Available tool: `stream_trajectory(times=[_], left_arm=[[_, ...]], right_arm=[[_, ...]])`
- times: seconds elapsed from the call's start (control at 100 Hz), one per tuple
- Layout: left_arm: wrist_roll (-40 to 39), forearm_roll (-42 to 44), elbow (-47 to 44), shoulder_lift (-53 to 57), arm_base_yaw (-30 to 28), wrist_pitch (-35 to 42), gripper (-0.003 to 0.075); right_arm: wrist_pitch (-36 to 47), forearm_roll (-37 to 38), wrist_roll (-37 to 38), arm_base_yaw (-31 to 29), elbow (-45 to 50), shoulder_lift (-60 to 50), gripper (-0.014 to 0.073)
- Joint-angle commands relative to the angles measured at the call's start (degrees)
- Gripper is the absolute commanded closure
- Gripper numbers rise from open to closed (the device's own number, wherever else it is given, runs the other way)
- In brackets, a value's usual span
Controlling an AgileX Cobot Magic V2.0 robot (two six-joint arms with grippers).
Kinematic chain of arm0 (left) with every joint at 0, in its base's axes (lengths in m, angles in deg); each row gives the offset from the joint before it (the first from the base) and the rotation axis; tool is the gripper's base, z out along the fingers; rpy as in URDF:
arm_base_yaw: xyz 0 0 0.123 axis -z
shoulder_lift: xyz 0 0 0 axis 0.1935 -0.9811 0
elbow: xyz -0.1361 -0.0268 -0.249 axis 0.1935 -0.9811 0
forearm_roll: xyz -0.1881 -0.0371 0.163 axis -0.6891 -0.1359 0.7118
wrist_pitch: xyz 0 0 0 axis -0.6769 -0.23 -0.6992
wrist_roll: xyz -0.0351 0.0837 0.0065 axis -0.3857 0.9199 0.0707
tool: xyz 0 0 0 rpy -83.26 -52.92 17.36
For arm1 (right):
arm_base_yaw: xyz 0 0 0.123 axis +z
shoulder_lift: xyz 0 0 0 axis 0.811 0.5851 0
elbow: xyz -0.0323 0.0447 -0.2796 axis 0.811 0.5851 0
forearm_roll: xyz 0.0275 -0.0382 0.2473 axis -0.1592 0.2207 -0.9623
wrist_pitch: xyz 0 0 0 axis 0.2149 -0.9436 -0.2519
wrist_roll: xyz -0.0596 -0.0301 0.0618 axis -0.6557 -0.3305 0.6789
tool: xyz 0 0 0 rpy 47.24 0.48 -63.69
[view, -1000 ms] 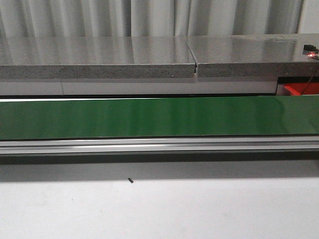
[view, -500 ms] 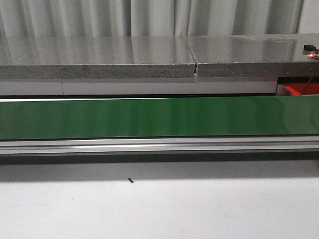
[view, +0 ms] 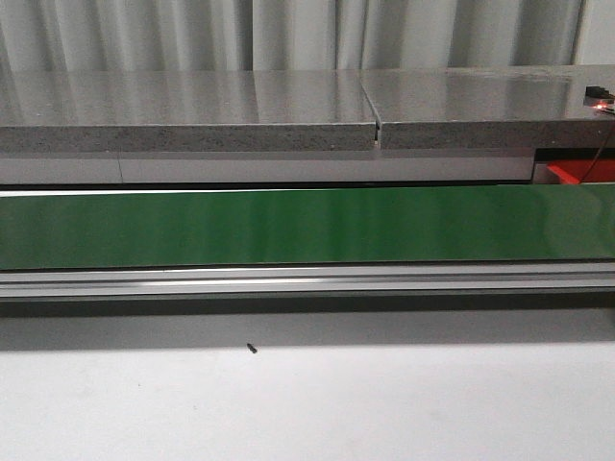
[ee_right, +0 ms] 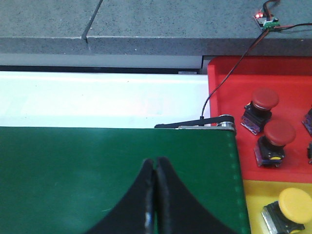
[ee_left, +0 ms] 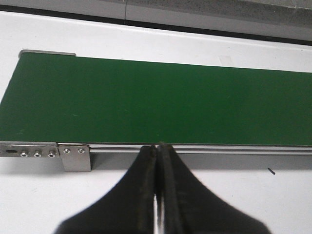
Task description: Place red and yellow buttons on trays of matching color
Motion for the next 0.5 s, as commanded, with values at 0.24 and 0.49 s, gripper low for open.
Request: stream_trajectory(times=[0.24,0.49], left_arm=[[-0.58,-0.27,1.62,-0.01,0.36,4.50,0.0741],[-0.58,-0.27,1.62,-0.01,0.36,4.50,0.0741]], right_arm=[[4.57,-1.72,-0.53,0.05,4.11,-11.04,0.0685],[4.58,-2.11,-0.58,0.05,8.72,-19.05,0.0685]])
